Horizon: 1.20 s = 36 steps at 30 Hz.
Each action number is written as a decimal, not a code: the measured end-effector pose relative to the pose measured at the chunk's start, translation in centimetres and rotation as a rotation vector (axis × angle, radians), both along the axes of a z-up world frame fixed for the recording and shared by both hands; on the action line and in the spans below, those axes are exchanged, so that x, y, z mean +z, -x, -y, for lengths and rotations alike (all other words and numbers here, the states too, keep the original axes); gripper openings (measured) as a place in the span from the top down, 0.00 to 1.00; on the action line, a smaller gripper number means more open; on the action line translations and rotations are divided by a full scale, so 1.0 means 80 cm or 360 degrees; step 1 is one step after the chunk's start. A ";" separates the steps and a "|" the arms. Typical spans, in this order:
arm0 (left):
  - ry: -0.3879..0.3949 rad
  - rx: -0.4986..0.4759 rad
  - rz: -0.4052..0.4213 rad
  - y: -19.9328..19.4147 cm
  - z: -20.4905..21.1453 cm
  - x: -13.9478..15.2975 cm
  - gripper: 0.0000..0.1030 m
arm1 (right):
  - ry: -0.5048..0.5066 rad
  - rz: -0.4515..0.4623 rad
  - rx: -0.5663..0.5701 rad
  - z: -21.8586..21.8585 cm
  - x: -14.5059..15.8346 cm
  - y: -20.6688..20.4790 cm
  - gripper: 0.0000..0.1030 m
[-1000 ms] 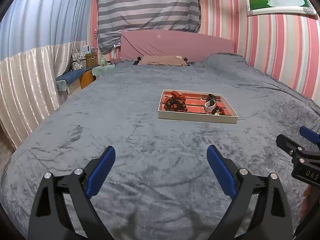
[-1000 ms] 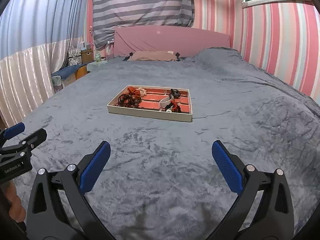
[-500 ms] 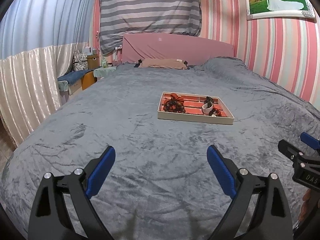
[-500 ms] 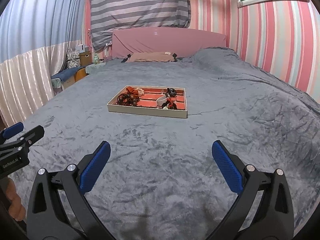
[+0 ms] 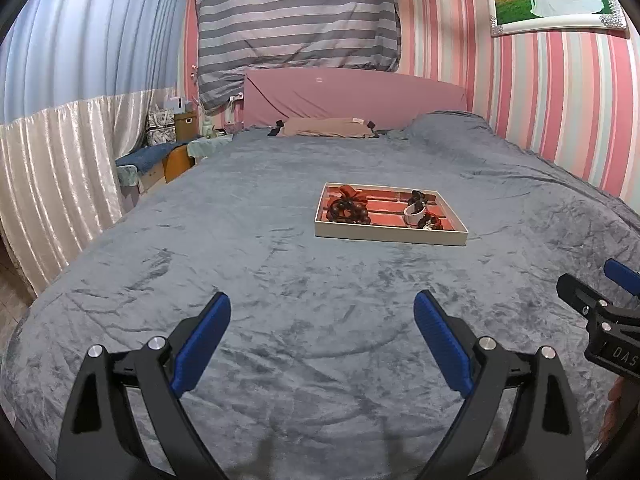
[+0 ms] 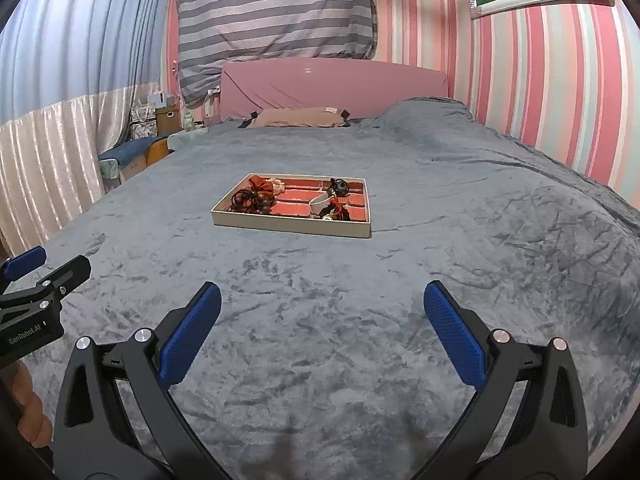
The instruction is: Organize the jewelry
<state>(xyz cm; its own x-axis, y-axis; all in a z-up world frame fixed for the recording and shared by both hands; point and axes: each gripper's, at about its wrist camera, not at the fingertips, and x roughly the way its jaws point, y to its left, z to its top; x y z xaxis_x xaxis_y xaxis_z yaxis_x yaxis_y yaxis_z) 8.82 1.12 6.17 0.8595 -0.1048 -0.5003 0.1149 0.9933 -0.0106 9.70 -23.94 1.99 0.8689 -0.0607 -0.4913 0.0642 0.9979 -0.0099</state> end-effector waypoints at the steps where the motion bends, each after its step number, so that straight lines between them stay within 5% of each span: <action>1: 0.0001 -0.0001 -0.0001 0.000 0.000 0.000 0.12 | 0.0001 0.0004 -0.0002 0.000 0.001 0.001 0.04; 36: -0.0011 -0.0011 0.0049 0.007 0.010 0.006 0.12 | 0.0033 0.0053 -0.0036 -0.001 0.008 0.007 0.04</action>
